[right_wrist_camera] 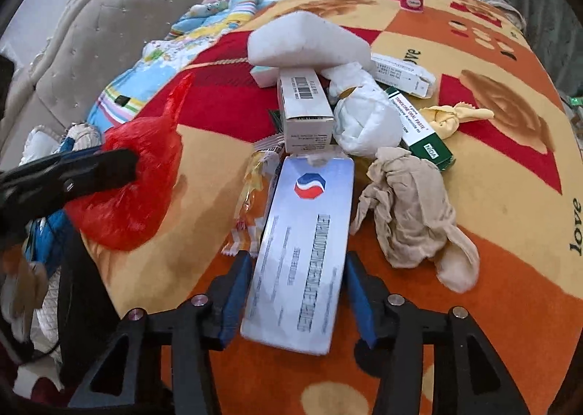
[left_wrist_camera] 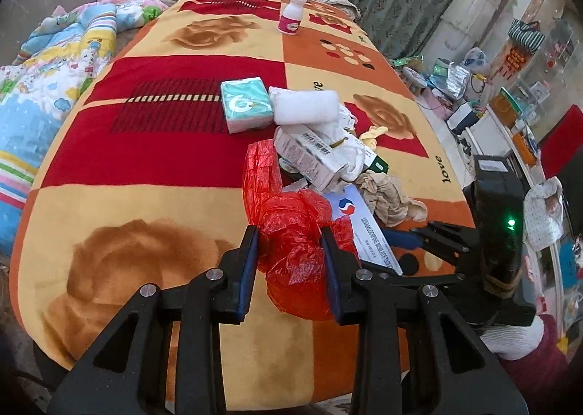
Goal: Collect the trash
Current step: 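Grasp the white medicine box with right gripper while left gripper holds red bag, then carry the bag and box over the black bin and release both, then return to the blanket and grasp the beige tissue with right gripper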
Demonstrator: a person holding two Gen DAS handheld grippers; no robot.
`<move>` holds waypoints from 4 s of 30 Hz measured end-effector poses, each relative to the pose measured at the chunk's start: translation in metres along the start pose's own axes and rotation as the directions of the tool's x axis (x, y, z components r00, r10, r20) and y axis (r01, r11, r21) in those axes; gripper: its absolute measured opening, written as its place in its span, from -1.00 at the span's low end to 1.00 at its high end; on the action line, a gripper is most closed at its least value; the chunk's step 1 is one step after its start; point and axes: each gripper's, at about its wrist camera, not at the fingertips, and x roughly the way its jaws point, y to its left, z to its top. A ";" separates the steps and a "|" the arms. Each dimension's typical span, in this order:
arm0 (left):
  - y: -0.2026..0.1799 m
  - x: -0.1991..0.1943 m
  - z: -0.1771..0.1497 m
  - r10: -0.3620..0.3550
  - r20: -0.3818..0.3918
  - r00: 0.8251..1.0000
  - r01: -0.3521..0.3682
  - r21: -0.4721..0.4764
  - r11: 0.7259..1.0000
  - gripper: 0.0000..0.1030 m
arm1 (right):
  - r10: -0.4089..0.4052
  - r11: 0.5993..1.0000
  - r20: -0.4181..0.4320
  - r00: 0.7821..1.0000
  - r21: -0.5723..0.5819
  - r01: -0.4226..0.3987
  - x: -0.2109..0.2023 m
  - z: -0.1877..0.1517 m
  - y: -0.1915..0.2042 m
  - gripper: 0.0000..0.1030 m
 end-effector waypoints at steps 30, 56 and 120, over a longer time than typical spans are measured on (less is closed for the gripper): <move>-0.091 0.017 0.024 -0.054 0.045 0.998 0.047 0.139 0.989 -0.41 | -0.098 0.987 0.236 0.967 0.149 0.063 -0.097 -0.032 -0.069 -0.12; -0.227 0.072 0.026 -0.140 -0.037 0.989 0.144 0.360 0.922 -0.41 | -0.269 0.916 0.252 0.930 0.365 0.166 -0.157 -0.092 -0.169 -0.12; -0.212 0.081 0.022 -0.077 -0.007 0.997 0.076 0.316 0.946 0.09 | -0.295 0.850 0.174 0.940 0.496 0.175 -0.148 -0.106 -0.201 0.14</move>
